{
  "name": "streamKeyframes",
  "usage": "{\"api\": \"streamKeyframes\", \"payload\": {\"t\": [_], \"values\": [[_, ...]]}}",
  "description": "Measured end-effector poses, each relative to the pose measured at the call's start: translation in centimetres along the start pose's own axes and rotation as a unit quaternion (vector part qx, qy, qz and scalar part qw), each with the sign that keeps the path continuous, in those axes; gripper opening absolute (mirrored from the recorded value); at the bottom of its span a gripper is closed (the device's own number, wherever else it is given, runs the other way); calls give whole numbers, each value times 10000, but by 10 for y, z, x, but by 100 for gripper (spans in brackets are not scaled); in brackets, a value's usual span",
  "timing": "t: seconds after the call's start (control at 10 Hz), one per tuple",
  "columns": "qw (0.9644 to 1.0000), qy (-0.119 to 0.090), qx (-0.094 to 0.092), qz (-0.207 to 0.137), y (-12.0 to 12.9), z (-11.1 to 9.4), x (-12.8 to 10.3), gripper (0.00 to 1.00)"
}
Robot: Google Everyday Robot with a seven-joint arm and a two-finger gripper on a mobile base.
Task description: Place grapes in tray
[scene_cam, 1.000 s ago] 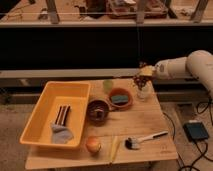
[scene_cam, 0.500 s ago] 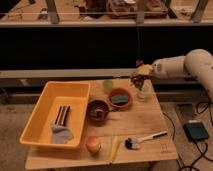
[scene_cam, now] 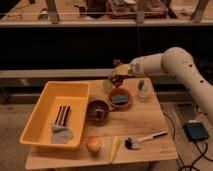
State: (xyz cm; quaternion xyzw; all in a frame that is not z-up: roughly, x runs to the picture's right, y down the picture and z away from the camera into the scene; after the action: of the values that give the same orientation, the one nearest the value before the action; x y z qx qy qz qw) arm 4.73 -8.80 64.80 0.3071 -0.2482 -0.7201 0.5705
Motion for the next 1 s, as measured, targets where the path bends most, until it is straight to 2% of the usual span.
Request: {"api": "streamKeyframes", "payload": {"t": [0.3,0.5,0.7,0.9,1.0], "values": [[9981,-182,330,-479,-65,44,0,0],[9951,-371,478,-783,-104,78,-5,0],[9912,-600,544,-1043,-136,113,-12,0],[9855,-994,532,-1266,-168,159,-25,2],[9818,-1274,474,-1325,-180,185,-33,9]]}}
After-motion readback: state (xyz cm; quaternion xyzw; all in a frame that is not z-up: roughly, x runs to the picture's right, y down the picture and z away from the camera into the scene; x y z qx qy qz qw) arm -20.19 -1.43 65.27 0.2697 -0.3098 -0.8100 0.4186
